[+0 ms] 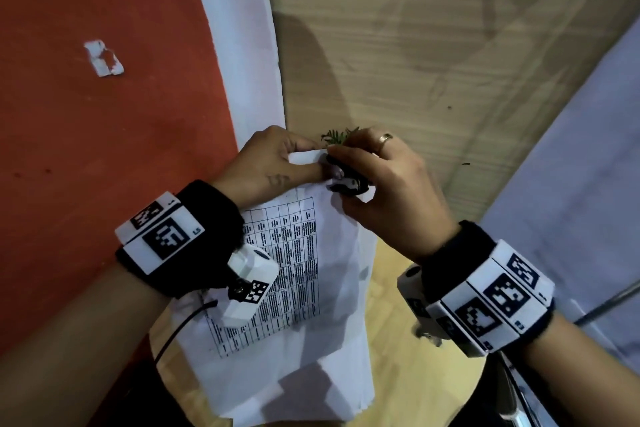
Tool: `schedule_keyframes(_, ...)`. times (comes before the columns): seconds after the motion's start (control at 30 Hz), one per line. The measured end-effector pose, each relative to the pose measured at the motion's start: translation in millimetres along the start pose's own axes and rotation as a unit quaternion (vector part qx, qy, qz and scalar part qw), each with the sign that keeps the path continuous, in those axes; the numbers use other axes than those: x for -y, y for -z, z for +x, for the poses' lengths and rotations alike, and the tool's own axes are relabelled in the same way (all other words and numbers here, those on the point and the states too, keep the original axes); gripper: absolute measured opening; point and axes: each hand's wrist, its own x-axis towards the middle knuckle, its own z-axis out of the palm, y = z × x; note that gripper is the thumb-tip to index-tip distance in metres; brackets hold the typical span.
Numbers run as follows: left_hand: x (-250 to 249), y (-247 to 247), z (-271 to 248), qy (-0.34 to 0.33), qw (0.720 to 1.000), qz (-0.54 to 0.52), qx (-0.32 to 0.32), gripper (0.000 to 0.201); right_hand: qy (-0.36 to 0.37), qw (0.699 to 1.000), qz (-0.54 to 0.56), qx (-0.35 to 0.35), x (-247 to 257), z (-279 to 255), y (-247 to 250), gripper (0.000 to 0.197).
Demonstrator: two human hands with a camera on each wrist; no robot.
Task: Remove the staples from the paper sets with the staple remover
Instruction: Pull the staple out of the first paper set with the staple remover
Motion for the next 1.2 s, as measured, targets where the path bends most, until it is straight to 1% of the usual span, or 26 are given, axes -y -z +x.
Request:
schedule_keyframes(0.1, 1.0, -3.5, 1.0, 0.0, 1.0, 0.003, -0.024, 0.009, 0.009, 1.0, -0.026, 0.008, 1.3, 2.1, 2.4, 0.041)
schedule_keyframes(0.2, 4.9, -6.8, 1.8, -0.009, 0.999, 0.008, -0.044, 0.012, 0.009, 0.999, -0.035, 0.014, 3.0, 4.6, 2.8, 0.038)
schedule_keyframes(0.27, 6.7, -8.1, 2.2, -0.001, 0.998, 0.003, -0.056, 0.011, 0.007, 0.999, -0.035, 0.017, 2.4, 5.5, 1.2, 0.037)
schedule_keyframes(0.3, 7.2, -8.6, 1.9, 0.003, 0.998, -0.001, -0.057, 0.014, 0.006, 0.999, -0.033, 0.017, 1.6, 5.3, 0.5, 0.038)
schedule_keyframes(0.37, 8.2, -9.7, 1.4, 0.002, 0.999, -0.011, -0.052, 0.02, 0.004, 0.999, -0.029, 0.017, -0.3, 4.6, -1.5, 0.038)
schedule_keyframes(0.47, 10.1, -10.2, 2.3, 0.004, 0.999, -0.014, -0.042, 0.023, -0.004, 0.999, -0.029, 0.012, -3.3, 3.5, -4.3, 0.036)
schedule_keyframes(0.53, 11.3, -11.1, 3.7, 0.012, 0.999, -0.014, -0.038, 0.019, -0.008, 1.0, -0.025, 0.01, -5.0, 3.2, -6.8, 0.035)
schedule_keyframes(0.6, 13.0, -11.3, 4.5, 0.026, 0.999, -0.02, -0.04, 0.008, -0.009, 1.0, -0.019, 0.008, -7.7, 2.6, -9.7, 0.033)
schedule_keyframes(0.7, 13.8, -12.6, 3.0, 0.039, 0.998, -0.044, -0.034, 0.007, -0.006, 1.0, -0.028, 0.008, -13.1, 0.1, -14.0, 0.028)
schedule_keyframes(0.77, 16.5, -14.0, 3.3, 0.042, 0.997, -0.059, -0.027, 0.022, -0.007, 0.999, -0.039, 0.008, -17.7, -0.9, -16.8, 0.024)
schedule_keyframes(0.8, 19.0, -14.1, 3.9, 0.049, 0.996, -0.064, -0.026, 0.026, -0.007, 0.999, -0.043, 0.009, -19.8, -1.1, -18.1, 0.023)
schedule_keyframes(0.9, 24.6, -14.1, 5.0, 0.075, 0.995, -0.067, -0.018, 0.018, -0.006, 0.999, -0.036, 0.006, -23.8, -1.1, -21.7, 0.022)
schedule_keyframes(1.07, 22.6, -15.2, 0.8, 0.079, 0.99, -0.116, -0.015, 0.02, -0.019, 1.0, 0.017, -0.009, -26.2, -2.3, -24.9, 0.023)
schedule_keyframes(1.2, 20.9, -15.7, -1.2, 0.084, 0.985, -0.147, -0.023, 0.012, -0.039, 0.997, 0.059, -0.007, -27.2, -5.0, -26.4, 0.027)
